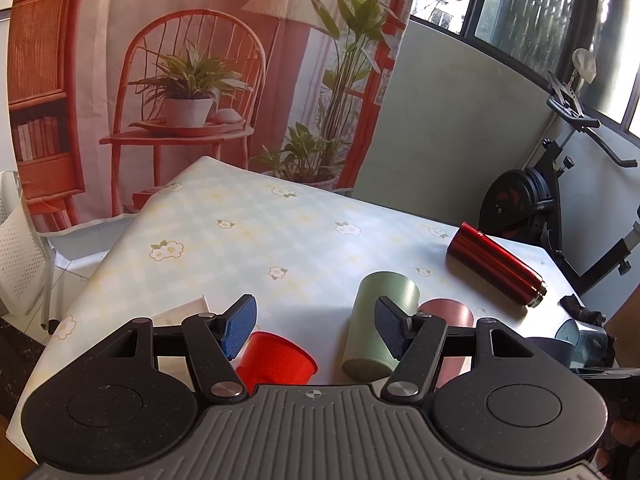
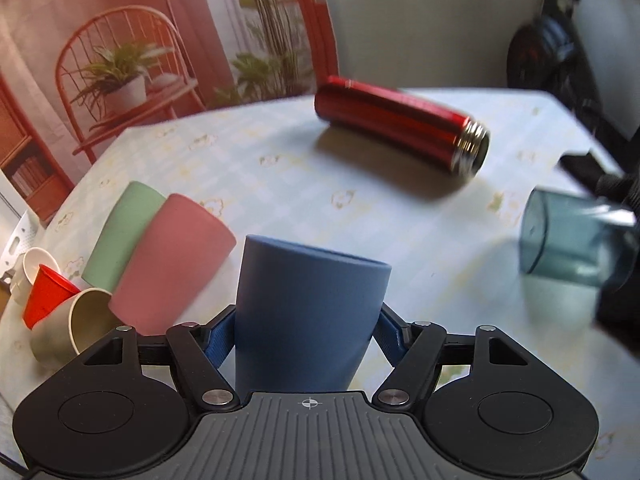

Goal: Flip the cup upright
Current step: 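Lower the blue cup rim-up onto the table and open the right gripper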

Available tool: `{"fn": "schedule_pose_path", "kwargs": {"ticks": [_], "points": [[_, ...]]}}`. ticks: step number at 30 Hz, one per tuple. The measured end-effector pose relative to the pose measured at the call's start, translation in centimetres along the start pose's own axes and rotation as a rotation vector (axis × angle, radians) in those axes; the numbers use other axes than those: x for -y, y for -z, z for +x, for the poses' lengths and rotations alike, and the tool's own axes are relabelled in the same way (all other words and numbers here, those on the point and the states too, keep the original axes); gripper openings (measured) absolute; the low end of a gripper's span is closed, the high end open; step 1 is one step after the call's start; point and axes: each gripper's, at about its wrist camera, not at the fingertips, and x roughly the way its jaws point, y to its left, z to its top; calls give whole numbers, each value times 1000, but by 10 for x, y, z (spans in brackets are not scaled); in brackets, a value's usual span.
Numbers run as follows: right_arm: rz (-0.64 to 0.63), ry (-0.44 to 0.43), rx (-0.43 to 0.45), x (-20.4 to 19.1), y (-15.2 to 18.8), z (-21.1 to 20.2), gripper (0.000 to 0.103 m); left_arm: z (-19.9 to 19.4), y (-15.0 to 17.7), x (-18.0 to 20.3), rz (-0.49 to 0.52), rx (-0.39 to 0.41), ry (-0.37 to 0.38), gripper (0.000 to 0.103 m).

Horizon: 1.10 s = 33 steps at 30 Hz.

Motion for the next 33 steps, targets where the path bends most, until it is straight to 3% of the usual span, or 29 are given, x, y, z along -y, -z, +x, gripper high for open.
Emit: {"fn": "schedule_pose_path", "kwargs": {"ticks": [7,18,31,33], "points": [[-72,70,133,6,-4,-12,66,-3,2,6,8,-1,19,67],[-247,202,284,15,3,11,66,-5,6,13,30,-15,44,67],[-213,180,248,24,6,23,66,-3,6,17,36,-38,55,67],[-189,174,229,27,6,23,74,-3,6,17,36,-36,53,67]]}}
